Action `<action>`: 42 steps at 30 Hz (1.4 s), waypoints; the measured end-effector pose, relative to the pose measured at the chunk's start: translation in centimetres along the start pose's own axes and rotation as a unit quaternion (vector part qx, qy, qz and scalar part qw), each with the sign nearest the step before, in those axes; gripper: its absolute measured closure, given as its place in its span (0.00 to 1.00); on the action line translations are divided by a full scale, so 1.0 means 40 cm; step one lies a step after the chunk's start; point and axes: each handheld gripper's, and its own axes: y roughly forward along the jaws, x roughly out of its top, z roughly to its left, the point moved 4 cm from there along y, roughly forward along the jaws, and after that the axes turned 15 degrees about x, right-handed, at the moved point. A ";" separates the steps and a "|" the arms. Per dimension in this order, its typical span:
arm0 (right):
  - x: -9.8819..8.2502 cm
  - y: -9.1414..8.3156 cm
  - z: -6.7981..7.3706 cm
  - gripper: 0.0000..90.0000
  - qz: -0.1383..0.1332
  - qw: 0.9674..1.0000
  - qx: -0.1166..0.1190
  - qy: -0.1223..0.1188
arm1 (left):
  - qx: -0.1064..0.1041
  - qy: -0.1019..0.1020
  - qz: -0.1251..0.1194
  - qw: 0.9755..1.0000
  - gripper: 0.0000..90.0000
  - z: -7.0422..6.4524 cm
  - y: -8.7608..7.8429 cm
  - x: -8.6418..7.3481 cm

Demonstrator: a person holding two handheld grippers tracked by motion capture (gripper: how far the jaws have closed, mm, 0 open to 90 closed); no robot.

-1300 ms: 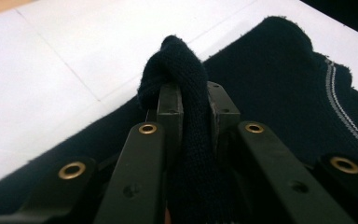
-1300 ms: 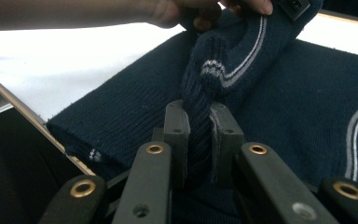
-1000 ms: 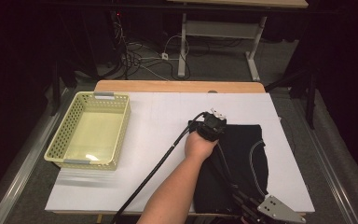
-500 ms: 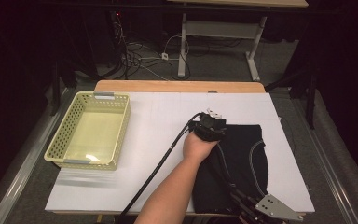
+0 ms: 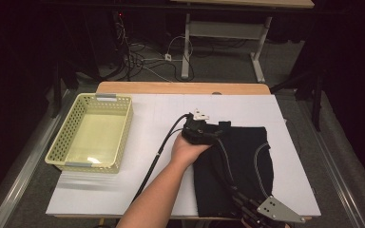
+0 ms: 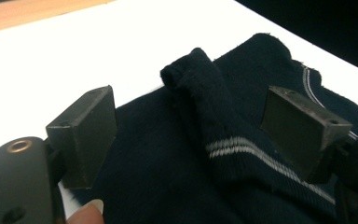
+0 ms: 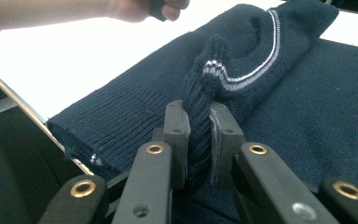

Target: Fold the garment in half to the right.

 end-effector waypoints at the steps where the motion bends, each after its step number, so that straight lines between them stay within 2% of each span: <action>1: 0.000 0.000 0.000 0.89 0.000 1.000 0.000 0.000 | 0.000 0.000 0.000 1.000 0.16 0.000 0.000 0.000; 3: 0.001 0.001 0.001 0.89 -0.001 1.000 0.001 0.000 | -0.005 -0.008 -0.007 1.000 0.16 0.013 -0.015 -0.010; 7: 0.002 0.003 0.001 0.89 -0.001 1.000 0.002 0.001 | -0.010 -0.010 -0.012 1.000 0.11 0.035 -0.047 -0.038; 12: 0.004 0.006 0.001 0.89 -0.003 1.000 0.005 0.001 | 0.004 0.005 -0.011 1.000 0.00 0.054 -0.078 -0.081; 15: 0.005 0.008 0.001 0.89 -0.004 1.000 0.006 0.004 | -0.002 0.011 -0.014 1.000 0.00 0.065 -0.101 -0.117; 19: 0.008 0.008 0.001 0.89 -0.008 1.000 0.003 0.006 | 0.003 0.017 -0.021 1.000 0.00 0.079 -0.134 -0.155; 22: 0.007 0.001 -0.001 0.89 -0.010 1.000 0.001 0.009 | 0.004 0.013 -0.028 1.000 0.00 0.093 -0.175 -0.185; 27: 0.000 -0.021 -0.006 0.89 -0.015 1.000 -0.003 0.024 | 0.011 0.021 -0.033 0.999 0.00 0.114 -0.256 -0.240; 30: -0.007 -0.034 -0.006 0.88 -0.012 1.000 -0.008 0.027 | 0.019 0.034 -0.031 0.999 0.00 0.120 -0.300 -0.274; 33: -0.019 -0.050 -0.008 0.88 -0.006 0.999 -0.015 0.033 | 0.032 0.048 -0.030 0.998 0.00 0.125 -0.328 -0.302; 36: -0.032 -0.062 -0.017 0.85 -0.005 0.998 -0.016 0.054 | 0.028 0.036 -0.034 0.998 0.00 0.132 -0.341 -0.312; 38: -0.035 -0.069 -0.019 0.80 -0.006 0.998 -0.021 0.061 | 0.028 0.033 -0.035 0.998 0.00 0.135 -0.343 -0.316; 40: -0.031 -0.078 -0.020 0.73 -0.011 0.998 -0.030 0.060 | 0.026 0.029 -0.035 0.999 0.00 0.142 -0.344 -0.319; 42: -0.023 -0.092 -0.022 0.72 -0.019 0.997 -0.042 0.055 | 0.028 0.021 -0.035 0.999 0.00 0.150 -0.345 -0.323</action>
